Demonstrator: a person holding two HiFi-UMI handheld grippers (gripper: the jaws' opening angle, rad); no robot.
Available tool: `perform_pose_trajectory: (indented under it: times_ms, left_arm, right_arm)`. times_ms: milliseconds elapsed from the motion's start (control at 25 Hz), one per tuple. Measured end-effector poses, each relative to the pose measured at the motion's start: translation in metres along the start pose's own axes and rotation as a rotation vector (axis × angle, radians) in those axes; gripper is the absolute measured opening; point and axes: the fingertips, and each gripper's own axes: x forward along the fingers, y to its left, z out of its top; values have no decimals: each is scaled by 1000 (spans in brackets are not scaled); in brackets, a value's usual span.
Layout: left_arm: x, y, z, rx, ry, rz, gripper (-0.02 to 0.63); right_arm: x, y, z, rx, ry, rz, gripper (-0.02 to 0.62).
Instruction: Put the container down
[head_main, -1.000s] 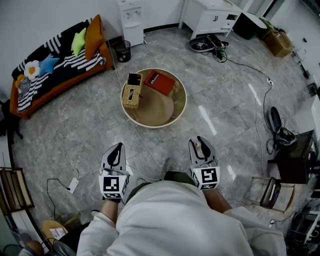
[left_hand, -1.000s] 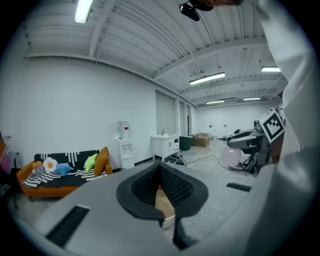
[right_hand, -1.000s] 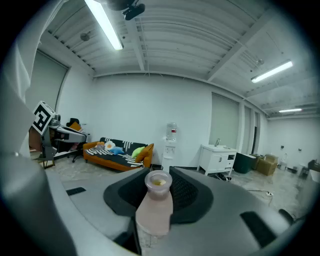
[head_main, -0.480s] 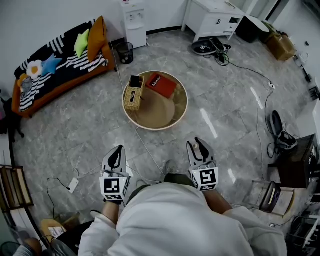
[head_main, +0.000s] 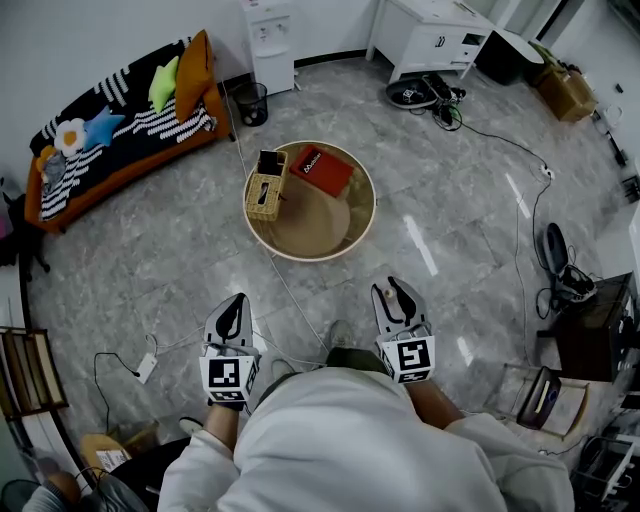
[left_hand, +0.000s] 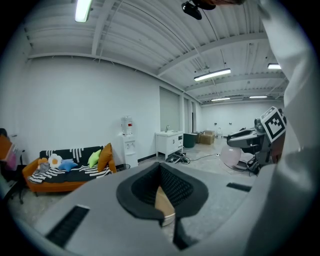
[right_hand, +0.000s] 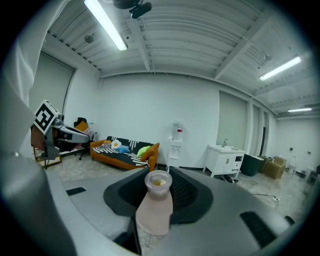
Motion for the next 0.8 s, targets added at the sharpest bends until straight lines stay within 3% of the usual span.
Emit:
perform_pose_trajectory:
  times_ms: [320, 800]
  left_arm:
    - [32, -21, -3, -7, 47, 38, 6]
    - [106, -39, 4, -15, 77, 129, 6]
  right_arm:
    - [26, -31, -6, -1, -19, 87, 144]
    - [119, -75, -16, -21, -17, 241, 144]
